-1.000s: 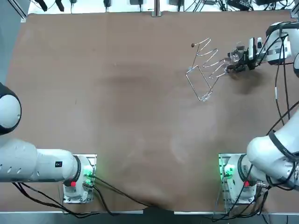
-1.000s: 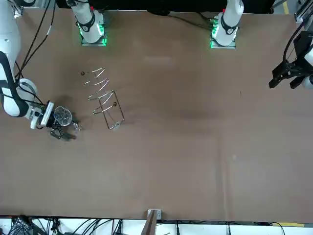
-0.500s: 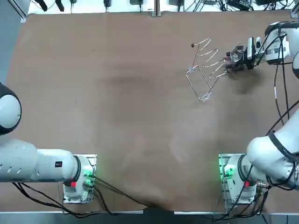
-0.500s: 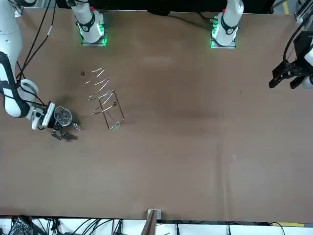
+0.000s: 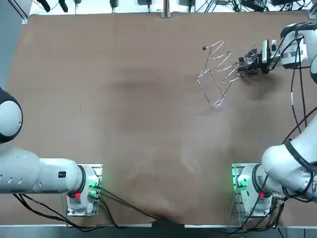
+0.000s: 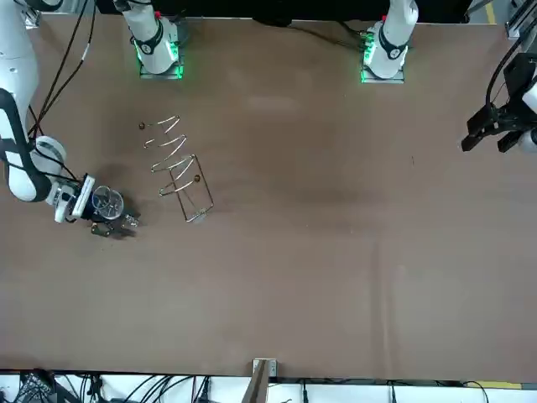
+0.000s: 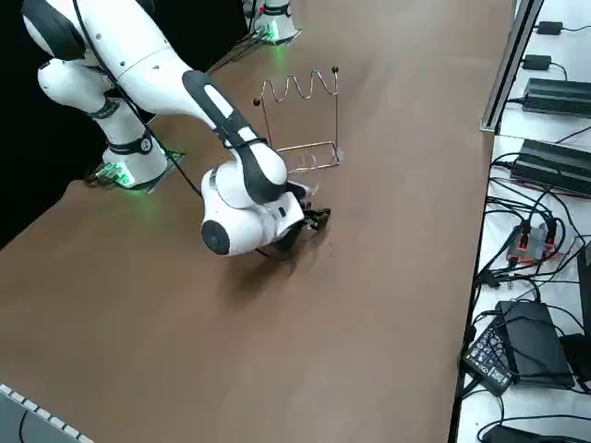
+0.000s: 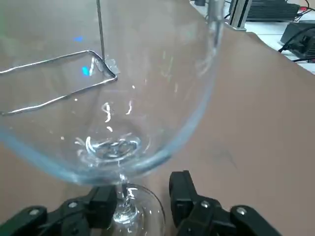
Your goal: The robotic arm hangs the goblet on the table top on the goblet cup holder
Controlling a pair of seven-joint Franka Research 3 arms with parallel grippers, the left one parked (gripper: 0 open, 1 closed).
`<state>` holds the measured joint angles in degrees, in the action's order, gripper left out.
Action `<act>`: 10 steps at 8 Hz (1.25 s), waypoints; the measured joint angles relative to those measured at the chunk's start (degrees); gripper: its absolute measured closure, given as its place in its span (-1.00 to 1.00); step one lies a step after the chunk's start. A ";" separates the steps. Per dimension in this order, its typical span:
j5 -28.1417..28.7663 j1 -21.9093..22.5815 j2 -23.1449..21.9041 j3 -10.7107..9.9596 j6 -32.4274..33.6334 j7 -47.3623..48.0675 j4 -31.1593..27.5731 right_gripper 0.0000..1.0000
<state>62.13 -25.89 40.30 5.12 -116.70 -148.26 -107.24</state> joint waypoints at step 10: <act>0.26 -0.33 0.02 -0.11 -0.02 -0.09 -0.53 0.48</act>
<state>62.39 -26.22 40.32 5.01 -116.72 -148.35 -107.77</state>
